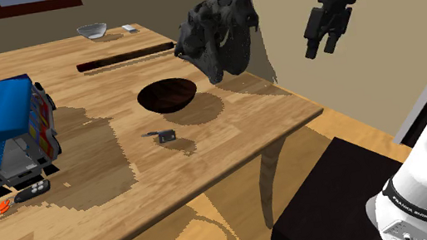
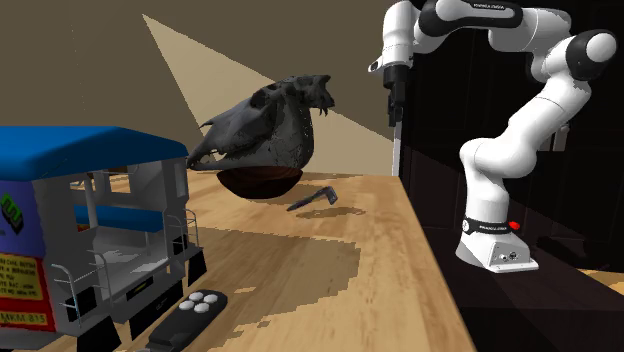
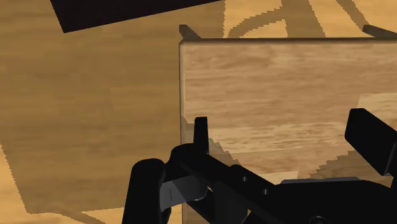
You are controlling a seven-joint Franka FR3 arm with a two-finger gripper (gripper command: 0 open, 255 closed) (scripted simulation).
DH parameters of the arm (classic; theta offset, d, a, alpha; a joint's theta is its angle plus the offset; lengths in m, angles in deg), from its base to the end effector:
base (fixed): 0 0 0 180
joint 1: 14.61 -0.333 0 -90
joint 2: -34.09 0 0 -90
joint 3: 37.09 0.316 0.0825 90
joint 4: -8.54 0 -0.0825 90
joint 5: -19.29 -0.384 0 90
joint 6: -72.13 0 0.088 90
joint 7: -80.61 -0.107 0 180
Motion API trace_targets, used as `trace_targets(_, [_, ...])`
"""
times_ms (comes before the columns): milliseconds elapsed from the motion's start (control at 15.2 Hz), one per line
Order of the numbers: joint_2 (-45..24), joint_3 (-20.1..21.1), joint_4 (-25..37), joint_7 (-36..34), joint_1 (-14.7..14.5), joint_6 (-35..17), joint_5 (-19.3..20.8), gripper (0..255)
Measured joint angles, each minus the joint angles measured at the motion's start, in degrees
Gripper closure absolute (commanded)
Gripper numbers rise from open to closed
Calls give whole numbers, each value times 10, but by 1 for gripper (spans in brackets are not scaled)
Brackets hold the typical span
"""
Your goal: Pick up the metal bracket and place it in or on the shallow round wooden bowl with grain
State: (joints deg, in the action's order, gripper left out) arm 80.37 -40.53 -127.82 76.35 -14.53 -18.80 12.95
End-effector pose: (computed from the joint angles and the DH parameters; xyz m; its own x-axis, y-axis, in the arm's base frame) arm 0.3023 -0.0124 0.5879 0.9930 -0.1185 0.0023 -0.1167 -0.9811 -0.1540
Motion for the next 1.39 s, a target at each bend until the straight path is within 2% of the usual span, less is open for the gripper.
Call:
trace_targets(264, [-34,19,13,-15,-12,-17,-15,0])
trace_targets(726, [-151,74,66,-57,-44,-71,-52,0])
trace_targets(1386, [-345,144,203,-120,-80,-117,-69,0])
